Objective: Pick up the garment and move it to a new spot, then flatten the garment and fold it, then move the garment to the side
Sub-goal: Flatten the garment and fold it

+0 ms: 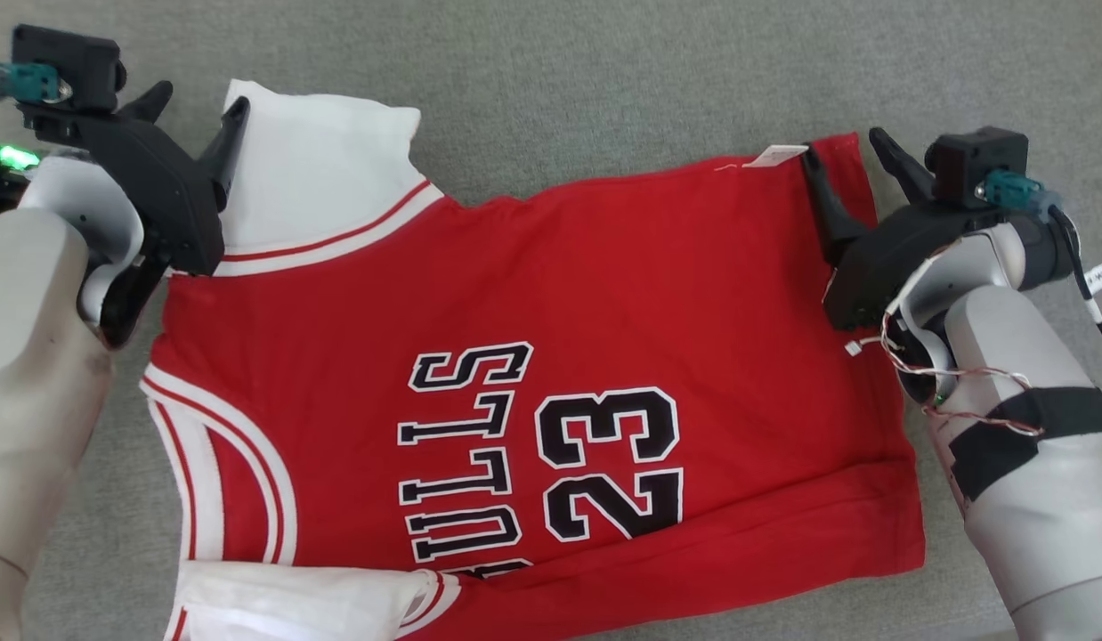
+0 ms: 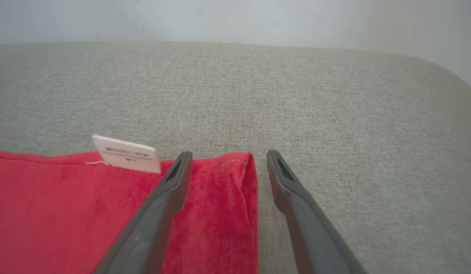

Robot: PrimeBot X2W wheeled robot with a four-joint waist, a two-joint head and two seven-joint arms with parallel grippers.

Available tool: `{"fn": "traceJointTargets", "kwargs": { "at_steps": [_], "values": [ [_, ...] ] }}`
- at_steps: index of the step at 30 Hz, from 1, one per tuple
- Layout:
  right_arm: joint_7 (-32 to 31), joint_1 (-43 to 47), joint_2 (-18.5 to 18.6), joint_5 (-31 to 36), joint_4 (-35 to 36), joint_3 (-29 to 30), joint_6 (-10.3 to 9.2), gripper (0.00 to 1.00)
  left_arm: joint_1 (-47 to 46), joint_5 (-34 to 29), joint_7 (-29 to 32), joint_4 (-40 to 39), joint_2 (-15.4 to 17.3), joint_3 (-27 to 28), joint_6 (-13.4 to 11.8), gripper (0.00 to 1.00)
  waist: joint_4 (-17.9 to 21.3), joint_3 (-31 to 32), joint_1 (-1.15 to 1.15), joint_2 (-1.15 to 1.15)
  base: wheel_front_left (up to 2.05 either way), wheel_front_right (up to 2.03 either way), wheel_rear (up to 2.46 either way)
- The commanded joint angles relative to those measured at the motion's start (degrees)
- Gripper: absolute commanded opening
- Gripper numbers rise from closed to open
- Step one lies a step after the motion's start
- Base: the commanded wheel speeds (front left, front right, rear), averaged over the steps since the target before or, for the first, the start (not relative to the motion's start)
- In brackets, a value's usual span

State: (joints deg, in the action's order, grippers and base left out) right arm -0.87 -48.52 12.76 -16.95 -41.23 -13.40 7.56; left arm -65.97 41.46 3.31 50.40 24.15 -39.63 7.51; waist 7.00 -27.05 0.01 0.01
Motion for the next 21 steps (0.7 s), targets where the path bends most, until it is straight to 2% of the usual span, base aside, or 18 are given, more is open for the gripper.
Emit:
{"fn": "traceJointTargets", "kwargs": {
  "at_steps": [1,7,8,9,10,11,21],
  "values": [
    [0.54,-0.82,-0.03,-0.33,-0.44,-0.23,-0.12,1.00,-0.97,0.55,-0.27,0.42,-0.04,-0.30,-0.06,1.00,0.92,-1.48,-0.01,-0.01,0.00,0.00,0.00],
    [1.97,-3.35,-0.08,-1.91,-3.35,-2.25,-0.12,1.00,-2.63,3.43,-0.28,2.21,-0.96,-4.48,-0.06,1.00,0.94,-2.41,-0.01,-0.01,0.00,0.00,0.00],
    [1.98,-3.58,-0.27,-2.23,-3.76,-2.65,-0.12,0.81,-2.66,3.66,-0.02,2.65,-1.17,-5.14,-0.06,0.90,0.94,-2.45,-0.01,-0.01,0.00,0.00,0.00],
    [2.21,-3.78,-0.48,-2.79,-4.05,-3.01,-0.12,0.44,-2.78,3.97,-0.14,2.85,-1.27,-5.77,-0.07,0.63,0.92,-2.46,-0.01,-0.01,0.00,0.00,0.00],
    [2.40,-3.94,-0.47,-3.17,-4.28,-3.35,-0.12,0.04,-2.96,4.51,-0.42,3.06,-1.34,-6.34,-0.07,0.19,0.85,-2.46,-0.01,-0.01,0.00,0.00,0.00],
    [2.56,-4.02,-0.27,-3.49,-4.54,-3.66,-0.12,0.00,-3.14,4.89,-0.76,3.20,-1.45,-6.87,-0.06,0.00,0.69,-2.35,-0.01,-0.01,0.00,0.00,0.00],
    [7.20,-3.65,2.67,-5.54,-6.70,-5.34,-0.12,0.00,-3.37,9.95,-9.61,1.10,-1.87,-9.79,-0.06,0.00,-2.49,2.95,-0.01,-0.01,0.00,0.00,0.00]
  ]
}}
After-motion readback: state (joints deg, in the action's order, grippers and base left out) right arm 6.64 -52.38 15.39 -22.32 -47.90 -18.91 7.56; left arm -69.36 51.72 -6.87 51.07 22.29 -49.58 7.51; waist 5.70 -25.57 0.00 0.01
